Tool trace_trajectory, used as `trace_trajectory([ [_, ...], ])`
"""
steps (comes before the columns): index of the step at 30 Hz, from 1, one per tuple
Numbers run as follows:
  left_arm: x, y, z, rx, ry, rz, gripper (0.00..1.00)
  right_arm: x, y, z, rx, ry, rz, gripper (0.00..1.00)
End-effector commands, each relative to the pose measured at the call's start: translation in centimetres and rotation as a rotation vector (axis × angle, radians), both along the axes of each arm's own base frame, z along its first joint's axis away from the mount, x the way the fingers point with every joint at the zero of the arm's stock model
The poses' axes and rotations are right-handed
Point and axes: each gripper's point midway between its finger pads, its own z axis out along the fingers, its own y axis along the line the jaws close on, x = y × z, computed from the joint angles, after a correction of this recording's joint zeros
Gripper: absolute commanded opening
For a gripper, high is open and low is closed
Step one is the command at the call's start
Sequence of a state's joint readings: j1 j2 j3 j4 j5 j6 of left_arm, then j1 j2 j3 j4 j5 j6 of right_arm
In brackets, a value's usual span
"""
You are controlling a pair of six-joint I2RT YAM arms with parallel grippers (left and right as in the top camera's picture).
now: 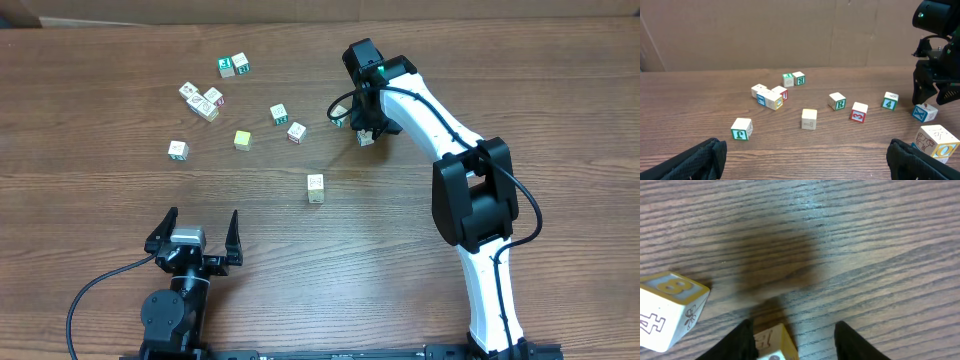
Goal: Form a tower
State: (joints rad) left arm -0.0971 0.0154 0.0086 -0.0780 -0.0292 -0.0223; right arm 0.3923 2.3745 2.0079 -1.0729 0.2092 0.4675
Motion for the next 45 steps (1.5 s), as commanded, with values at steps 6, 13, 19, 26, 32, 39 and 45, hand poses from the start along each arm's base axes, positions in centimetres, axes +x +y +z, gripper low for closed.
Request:
trace_trajectory([
  [6,0.0,0.0,0.1,0.014,-0.011,-0.006,1.0,0.9,0.7,0.8,0.05,-0.017,0.006,0.48],
  [13,0.0,0.0,0.1,0.014,-0.011,-0.006,1.0,-1.0,1.1,0.4,0.077,0.067,0.015,0.47],
  [19,0.0,0.0,0.1,0.014,-0.011,-0.006,0.99,-2.6,0.6,0.1,0.061,0.134,0.013,0.48],
  [26,0.0,0.0,0.1,0.014,-0.011,-0.006,0.99,-2.7,1.0,0.1,0.083,0.142,0.017,0.48],
  [32,0.0,0.0,0.1,0.014,-0.011,-0.006,1.0,-3.0,0.9,-0.1,0.08,0.151,0.016,0.48],
  [39,0.0,0.0,0.1,0.014,-0.011,-0.006,0.99,-2.9,0.9,-1.5,0.083,0.143,0.016,0.42],
  [45,0.0,0.0,0.1,0.014,-0.011,-0.006,0.99,-3.3,0.8,-1.5,0.078,0.156,0.015,0.4],
])
